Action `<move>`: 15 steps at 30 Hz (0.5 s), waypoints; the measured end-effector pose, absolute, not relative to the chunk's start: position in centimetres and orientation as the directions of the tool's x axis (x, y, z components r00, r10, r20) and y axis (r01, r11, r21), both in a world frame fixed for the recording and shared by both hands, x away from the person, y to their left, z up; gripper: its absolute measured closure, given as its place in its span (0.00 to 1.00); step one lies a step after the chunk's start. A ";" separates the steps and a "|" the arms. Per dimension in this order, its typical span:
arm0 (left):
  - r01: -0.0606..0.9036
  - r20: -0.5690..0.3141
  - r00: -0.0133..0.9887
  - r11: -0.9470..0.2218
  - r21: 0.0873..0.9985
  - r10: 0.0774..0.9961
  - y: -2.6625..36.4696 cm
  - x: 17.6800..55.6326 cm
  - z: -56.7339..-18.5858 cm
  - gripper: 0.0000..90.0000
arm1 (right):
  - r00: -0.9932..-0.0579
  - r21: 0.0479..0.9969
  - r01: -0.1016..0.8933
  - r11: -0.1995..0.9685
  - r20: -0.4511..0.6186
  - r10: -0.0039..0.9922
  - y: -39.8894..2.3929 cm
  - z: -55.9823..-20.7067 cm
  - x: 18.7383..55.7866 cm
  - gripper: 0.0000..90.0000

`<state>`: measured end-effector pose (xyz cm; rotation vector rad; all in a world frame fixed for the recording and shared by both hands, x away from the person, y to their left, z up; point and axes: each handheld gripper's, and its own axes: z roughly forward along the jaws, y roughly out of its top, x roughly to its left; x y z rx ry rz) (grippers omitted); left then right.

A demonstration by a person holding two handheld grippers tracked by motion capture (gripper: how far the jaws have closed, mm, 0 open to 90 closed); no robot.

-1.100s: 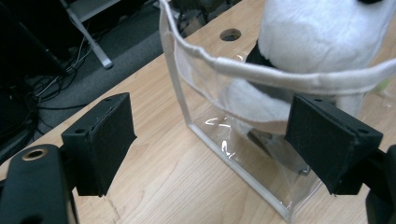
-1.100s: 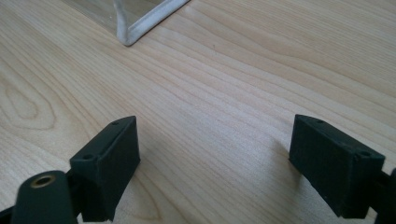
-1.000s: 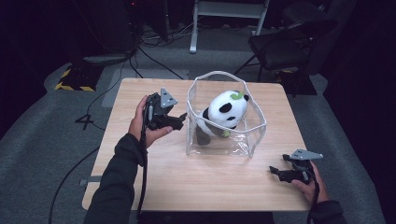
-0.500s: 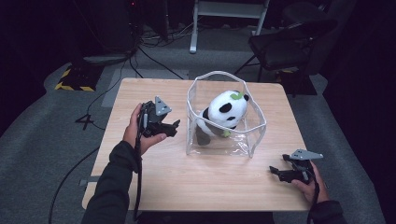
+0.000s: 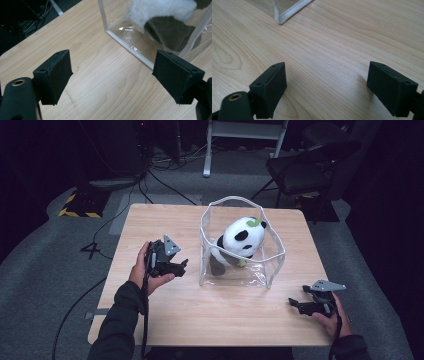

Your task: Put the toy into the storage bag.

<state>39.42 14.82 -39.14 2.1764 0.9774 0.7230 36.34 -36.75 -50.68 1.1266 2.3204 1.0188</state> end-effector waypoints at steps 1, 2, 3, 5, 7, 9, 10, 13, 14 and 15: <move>0.443 0.216 0.572 -0.520 0.730 0.791 14.9 39.4 -39.3 0.18 | -0.614 0.740 0.525 0.421 -0.013 0.789 -36.8 -50.7 36.3 0.18; 0.446 0.218 0.573 -0.524 0.726 0.790 14.9 39.3 -39.5 0.18 | -0.614 0.740 0.525 0.420 -0.013 0.789 -36.7 -50.7 36.3 0.18; 0.447 0.222 0.572 -0.527 0.723 0.790 14.9 39.3 -39.7 0.18 | -0.614 0.740 0.525 0.420 -0.013 0.789 -36.8 -50.7 36.3 0.18; 0.454 0.214 0.571 -0.522 0.722 0.793 15.1 39.2 -40.0 0.18 | -0.614 0.740 0.525 0.420 -0.013 0.789 -36.8 -50.7 36.3 0.18; 0.459 0.217 0.567 -0.524 0.717 0.795 15.2 39.1 -40.4 0.18 | -0.614 0.740 0.525 0.420 -0.013 0.789 -36.8 -50.7 36.3 0.18; 0.464 0.213 0.568 -0.523 0.715 0.795 15.4 38.9 -40.7 0.18 | -0.614 0.740 0.525 0.421 -0.013 0.789 -36.8 -50.7 36.3 0.18; 0.466 0.216 0.566 -0.525 0.713 0.796 15.4 38.9 -40.9 0.18 | -0.614 0.740 0.525 0.420 -0.013 0.789 -36.7 -50.7 36.3 0.18; 0.472 0.210 0.567 -0.523 0.709 0.796 15.6 38.7 -41.3 0.18 | -0.614 0.740 0.525 0.420 -0.013 0.789 -36.8 -50.7 36.3 0.18; 0.476 0.207 0.568 -0.522 0.708 0.797 15.7 38.7 -41.5 0.18 | -0.614 0.740 0.525 0.421 -0.013 0.789 -36.8 -50.7 36.3 0.18; 0.479 0.201 0.570 -0.521 0.706 0.797 15.9 38.6 -41.7 0.18 | -0.614 0.740 0.525 0.420 -0.013 0.789 -36.8 -50.7 36.3 0.18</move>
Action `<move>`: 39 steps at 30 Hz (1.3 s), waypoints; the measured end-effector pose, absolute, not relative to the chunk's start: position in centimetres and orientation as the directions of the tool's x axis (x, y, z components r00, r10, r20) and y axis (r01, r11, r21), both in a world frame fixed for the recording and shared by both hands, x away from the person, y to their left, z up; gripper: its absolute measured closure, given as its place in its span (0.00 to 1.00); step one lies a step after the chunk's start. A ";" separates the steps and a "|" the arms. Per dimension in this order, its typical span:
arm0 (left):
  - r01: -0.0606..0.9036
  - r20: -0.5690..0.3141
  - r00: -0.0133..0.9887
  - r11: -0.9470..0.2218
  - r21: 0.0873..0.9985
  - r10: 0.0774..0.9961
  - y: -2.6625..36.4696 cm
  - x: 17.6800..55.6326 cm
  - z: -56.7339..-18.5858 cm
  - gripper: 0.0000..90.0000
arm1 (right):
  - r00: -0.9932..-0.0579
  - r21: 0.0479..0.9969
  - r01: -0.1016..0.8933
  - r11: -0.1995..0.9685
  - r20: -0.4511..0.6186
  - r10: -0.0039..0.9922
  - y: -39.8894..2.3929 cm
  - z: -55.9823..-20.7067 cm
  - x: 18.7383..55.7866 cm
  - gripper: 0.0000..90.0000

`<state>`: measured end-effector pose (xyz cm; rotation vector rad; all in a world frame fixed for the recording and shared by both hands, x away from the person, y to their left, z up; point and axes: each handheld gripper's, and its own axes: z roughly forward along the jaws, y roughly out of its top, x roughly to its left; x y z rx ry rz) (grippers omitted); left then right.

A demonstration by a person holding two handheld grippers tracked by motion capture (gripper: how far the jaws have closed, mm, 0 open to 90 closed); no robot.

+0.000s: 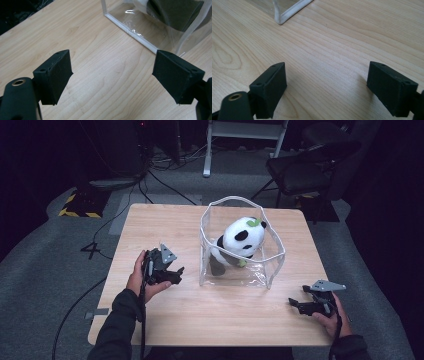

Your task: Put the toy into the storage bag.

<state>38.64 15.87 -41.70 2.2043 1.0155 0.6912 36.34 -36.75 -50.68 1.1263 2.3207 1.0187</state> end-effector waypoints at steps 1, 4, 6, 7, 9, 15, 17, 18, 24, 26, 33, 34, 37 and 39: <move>0.482 0.205 0.571 -0.526 0.700 0.795 16.0 38.6 -41.9 0.18 | -0.614 0.740 0.525 0.420 -0.013 0.789 -36.7 -50.7 36.3 0.18; 0.489 0.206 0.567 -0.527 0.695 0.797 16.3 38.4 -42.4 0.18 | -0.614 0.740 0.525 0.420 -0.013 0.789 -36.7 -50.7 36.3 0.18; 0.493 0.204 0.569 -0.529 0.691 0.797 16.4 38.3 -42.6 0.18 | -0.614 0.740 0.525 0.420 -0.013 0.789 -36.8 -50.7 36.3 0.18; 0.496 0.205 0.569 -0.531 0.687 0.796 16.5 38.2 -42.8 0.18 | -0.614 0.740 0.525 0.420 -0.013 0.789 -36.7 -50.7 36.3 0.18; 0.498 0.209 0.577 -0.543 0.676 0.789 16.7 38.1 -43.2 0.18 | -0.614 0.740 0.525 0.420 -0.013 0.789 -36.7 -50.7 36.3 0.18; 0.508 0.217 0.582 -0.559 0.656 0.784 17.0 37.7 -43.8 0.18 | -0.614 0.740 0.525 0.420 -0.013 0.789 -36.7 -50.7 36.3 0.18; 0.510 0.217 0.582 -0.559 0.653 0.784 17.1 37.6 -44.1 0.18 | -0.614 0.740 0.525 0.420 -0.013 0.789 -36.7 -50.7 36.3 0.18; 0.513 0.212 0.582 -0.557 0.654 0.785 17.1 37.5 -44.2 0.18 | -0.614 0.740 0.525 0.420 -0.012 0.789 -36.7 -50.7 36.3 0.18; 0.519 0.220 0.589 -0.573 0.635 0.778 17.3 37.0 -45.0 0.18 | -0.614 0.740 0.525 0.420 -0.013 0.789 -36.8 -50.7 36.3 0.18; 0.520 0.221 0.590 -0.574 0.633 0.777 17.4 36.8 -45.2 0.18 | -0.614 0.740 0.525 0.420 -0.013 0.789 -36.7 -50.7 36.3 0.18; 0.528 0.217 0.588 -0.573 0.627 0.779 17.8 36.3 -46.0 0.18 | -0.614 0.740 0.525 0.420 -0.013 0.789 -36.7 -50.7 36.3 0.18; 0.529 0.216 0.588 -0.572 0.627 0.780 17.9 36.2 -46.1 0.18 | -0.614 0.740 0.525 0.420 -0.013 0.789 -36.7 -50.7 36.3 0.18; 0.536 0.212 0.586 -0.571 0.621 0.782 18.1 35.9 -46.5 0.18 | -0.614 0.740 0.525 0.421 -0.013 0.789 -36.8 -50.7 36.3 0.18; 0.540 0.213 0.585 -0.572 0.618 0.782 18.2 35.8 -46.8 0.18 | -0.614 0.740 0.525 0.420 -0.013 0.789 -36.7 -50.7 36.3 0.18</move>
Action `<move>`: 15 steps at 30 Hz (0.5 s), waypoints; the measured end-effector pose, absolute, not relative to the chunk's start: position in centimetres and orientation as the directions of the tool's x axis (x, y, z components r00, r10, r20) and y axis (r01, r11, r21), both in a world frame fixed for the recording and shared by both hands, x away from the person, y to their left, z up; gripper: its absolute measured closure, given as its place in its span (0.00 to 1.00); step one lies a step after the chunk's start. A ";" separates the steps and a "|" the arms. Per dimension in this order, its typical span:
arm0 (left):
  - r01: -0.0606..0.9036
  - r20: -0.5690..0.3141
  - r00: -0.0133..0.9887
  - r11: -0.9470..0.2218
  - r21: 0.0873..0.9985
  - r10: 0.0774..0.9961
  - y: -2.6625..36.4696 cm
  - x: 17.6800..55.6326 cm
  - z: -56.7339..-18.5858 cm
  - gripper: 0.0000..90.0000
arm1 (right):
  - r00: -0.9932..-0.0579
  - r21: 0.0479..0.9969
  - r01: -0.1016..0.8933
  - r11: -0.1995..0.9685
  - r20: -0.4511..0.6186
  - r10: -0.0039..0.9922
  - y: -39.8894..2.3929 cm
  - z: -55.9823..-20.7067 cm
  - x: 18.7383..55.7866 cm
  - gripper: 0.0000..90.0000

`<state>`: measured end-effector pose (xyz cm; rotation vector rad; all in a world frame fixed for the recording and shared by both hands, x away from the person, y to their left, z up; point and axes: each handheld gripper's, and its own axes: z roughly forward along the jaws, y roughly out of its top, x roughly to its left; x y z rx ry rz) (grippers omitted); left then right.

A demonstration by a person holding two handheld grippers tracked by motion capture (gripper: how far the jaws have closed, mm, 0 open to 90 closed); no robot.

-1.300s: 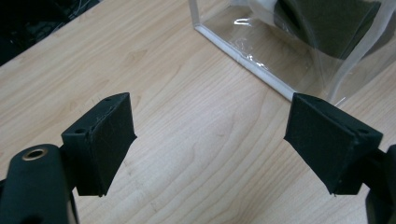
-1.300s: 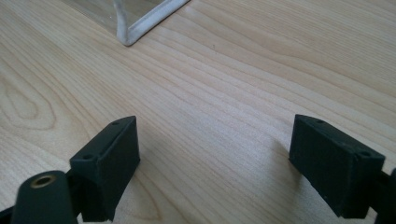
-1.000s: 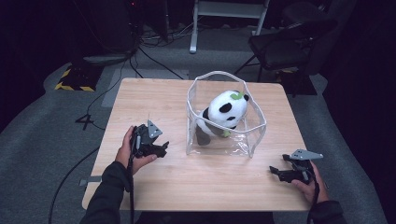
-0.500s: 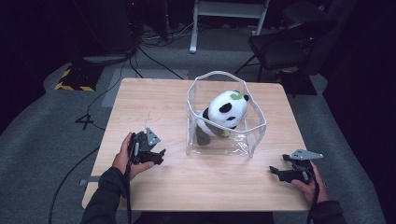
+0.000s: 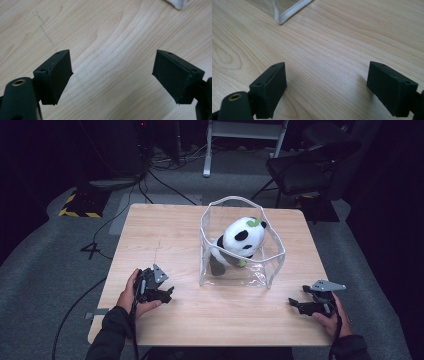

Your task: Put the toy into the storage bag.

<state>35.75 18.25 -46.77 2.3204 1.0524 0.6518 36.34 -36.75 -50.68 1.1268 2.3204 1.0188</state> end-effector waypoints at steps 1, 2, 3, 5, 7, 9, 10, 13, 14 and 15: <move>0.542 0.212 0.586 -0.572 0.615 0.782 18.4 35.7 -46.9 0.18 | -0.614 0.740 0.525 0.420 -0.013 0.789 -36.7 -50.7 36.3 0.18; 0.544 0.211 0.584 -0.572 0.614 0.784 18.4 35.6 -47.0 0.18 | -0.614 0.740 0.525 0.420 -0.013 0.789 -36.7 -50.7 36.3 0.18; 0.545 0.211 0.585 -0.572 0.613 0.783 18.5 35.5 -47.1 0.18 | -0.614 0.740 0.525 0.420 -0.013 0.789 -36.7 -50.7 36.3 0.18; 0.550 0.210 0.583 -0.572 0.609 0.785 18.6 35.3 -47.4 0.18 | -0.614 0.740 0.525 0.420 -0.013 0.789 -36.7 -50.7 36.3 0.18; 0.554 0.212 0.583 -0.574 0.603 0.785 18.7 35.1 -47.6 0.18 | -0.614 0.740 0.525 0.420 -0.013 0.789 -36.7 -50.7 36.3 0.18; 0.559 0.208 0.581 -0.572 0.600 0.787 18.9 34.9 -47.9 0.18 | -0.614 0.740 0.525 0.420 -0.013 0.789 -36.8 -50.7 36.3 0.18; 0.562 0.207 0.581 -0.572 0.598 0.787 19.0 34.8 -48.0 0.18 | -0.614 0.740 0.525 0.420 -0.013 0.789 -36.7 -50.7 36.3 0.18; 0.569 0.200 0.579 -0.568 0.595 0.790 19.1 34.5 -48.4 0.18 | -0.614 0.740 0.525 0.420 -0.013 0.789 -36.7 -50.7 36.3 0.18; 0.572 0.193 0.578 -0.563 0.597 0.793 19.2 34.4 -48.5 0.18 | -0.614 0.740 0.525 0.420 -0.013 0.789 -36.7 -50.7 36.3 0.18; 0.576 0.186 0.577 -0.558 0.597 0.795 19.3 34.3 -48.6 0.18 | -0.614 0.740 0.525 0.420 -0.013 0.789 -36.8 -50.7 36.3 0.18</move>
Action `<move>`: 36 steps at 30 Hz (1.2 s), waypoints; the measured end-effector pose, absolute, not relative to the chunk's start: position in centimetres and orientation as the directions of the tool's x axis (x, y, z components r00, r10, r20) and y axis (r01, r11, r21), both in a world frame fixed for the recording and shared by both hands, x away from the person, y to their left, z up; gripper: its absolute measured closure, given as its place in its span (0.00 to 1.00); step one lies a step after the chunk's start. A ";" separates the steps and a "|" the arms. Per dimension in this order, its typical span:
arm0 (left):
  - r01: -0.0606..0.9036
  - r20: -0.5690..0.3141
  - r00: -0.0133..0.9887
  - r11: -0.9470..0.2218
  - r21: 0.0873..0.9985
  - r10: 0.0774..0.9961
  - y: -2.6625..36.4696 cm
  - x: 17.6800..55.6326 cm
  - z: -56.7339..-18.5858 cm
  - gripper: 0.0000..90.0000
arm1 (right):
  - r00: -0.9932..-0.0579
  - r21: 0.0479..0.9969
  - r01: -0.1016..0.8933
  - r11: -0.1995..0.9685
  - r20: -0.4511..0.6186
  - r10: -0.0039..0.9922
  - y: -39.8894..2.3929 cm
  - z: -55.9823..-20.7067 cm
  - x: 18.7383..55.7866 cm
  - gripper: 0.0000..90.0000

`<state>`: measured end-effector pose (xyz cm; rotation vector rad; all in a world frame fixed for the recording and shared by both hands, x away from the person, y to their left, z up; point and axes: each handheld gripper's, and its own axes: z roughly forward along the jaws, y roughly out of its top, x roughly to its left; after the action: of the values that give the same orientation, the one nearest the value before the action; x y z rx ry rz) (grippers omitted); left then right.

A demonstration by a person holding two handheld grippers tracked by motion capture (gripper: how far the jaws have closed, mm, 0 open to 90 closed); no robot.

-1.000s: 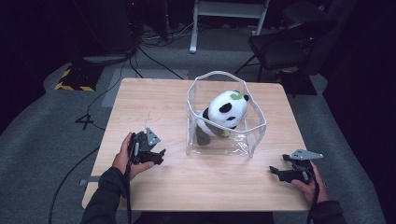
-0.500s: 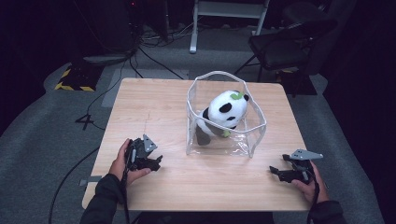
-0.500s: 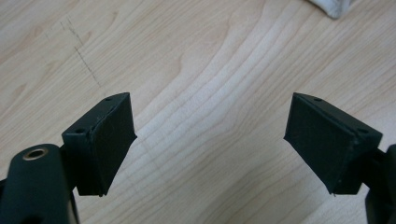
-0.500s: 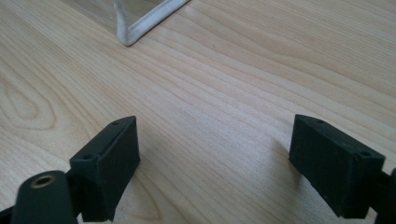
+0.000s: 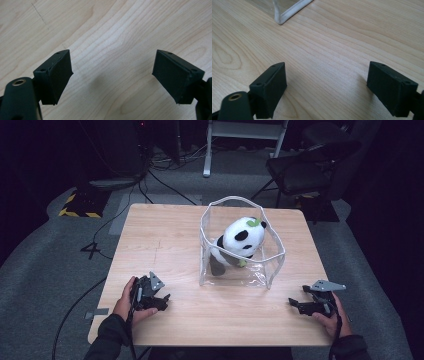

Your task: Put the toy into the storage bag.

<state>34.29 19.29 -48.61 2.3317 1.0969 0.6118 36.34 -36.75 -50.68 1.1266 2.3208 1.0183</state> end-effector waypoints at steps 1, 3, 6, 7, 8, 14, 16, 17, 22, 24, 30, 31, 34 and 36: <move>0.576 0.186 0.579 -0.560 0.595 0.794 19.4 34.2 -48.7 0.18 | -0.614 0.740 0.525 0.420 -0.013 0.789 -36.7 -50.7 36.3 0.18; 0.580 0.183 0.573 -0.553 0.598 0.799 19.5 34.0 -49.0 0.18 | -0.614 0.740 0.525 0.420 -0.012 0.789 -36.7 -50.7 36.3 0.18; 0.583 0.174 0.576 -0.550 0.598 0.799 19.8 33.7 -49.2 0.18 | -0.614 0.740 0.525 0.420 -0.013 0.789 -36.7 -50.7 36.3 0.18; 0.584 0.175 0.575 -0.551 0.596 0.799 19.8 33.6 -49.3 0.18 | -0.614 0.740 0.525 0.420 -0.013 0.789 -36.7 -50.7 36.3 0.18; 0.582 0.173 0.573 -0.546 0.603 0.801 19.9 33.5 -49.4 0.18 | -0.614 0.740 0.525 0.420 -0.012 0.789 -36.7 -50.7 36.3 0.18; 0.590 0.129 0.558 -0.501 0.633 0.820 20.6 33.0 -49.8 0.18 | -0.614 0.740 0.525 0.420 -0.012 0.789 -36.8 -50.7 36.3 0.18; 0.593 0.113 0.549 -0.482 0.645 0.828 20.8 32.8 -49.9 0.18 | -0.614 0.740 0.526 0.420 -0.012 0.789 -36.8 -50.7 36.3 0.18; 0.599 0.094 0.544 -0.464 0.653 0.834 21.0 32.8 -50.1 0.18 | -0.614 0.740 0.525 0.420 -0.011 0.789 -36.8 -50.7 36.3 0.18; 0.626 0.011 0.516 -0.386 0.678 0.856 22.3 32.4 -50.6 0.17 | -0.614 0.740 0.525 0.420 -0.012 0.789 -36.8 -50.7 36.3 0.18; 0.636 -0.028 0.500 -0.345 0.690 0.865 22.8 32.2 -50.9 0.17 | -0.614 0.740 0.525 0.420 -0.012 0.789 -36.8 -50.7 36.3 0.18; 0.639 -0.030 0.496 -0.342 0.689 0.868 23.4 31.7 -50.9 0.17 | -0.615 0.740 0.524 0.421 -0.013 0.789 -36.8 -50.7 36.3 0.18; 0.639 -0.026 0.496 -0.344 0.688 0.868 23.4 31.7 -50.9 0.17 | -0.615 0.741 0.524 0.420 -0.012 0.789 -36.8 -50.7 36.3 0.18; 0.640 -0.030 0.493 -0.339 0.690 0.870 23.4 31.7 -50.9 0.17 | -0.615 0.741 0.524 0.420 -0.012 0.788 -36.8 -50.7 36.3 0.18; 0.639 -0.026 0.495 -0.343 0.689 0.868 23.4 31.7 -50.9 0.17 | -0.615 0.741 0.523 0.420 -0.013 0.788 -36.7 -50.7 36.3 0.18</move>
<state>31.69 23.44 -50.89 2.0970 1.2330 0.4609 36.33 -36.74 -50.69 1.1249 2.3203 1.0210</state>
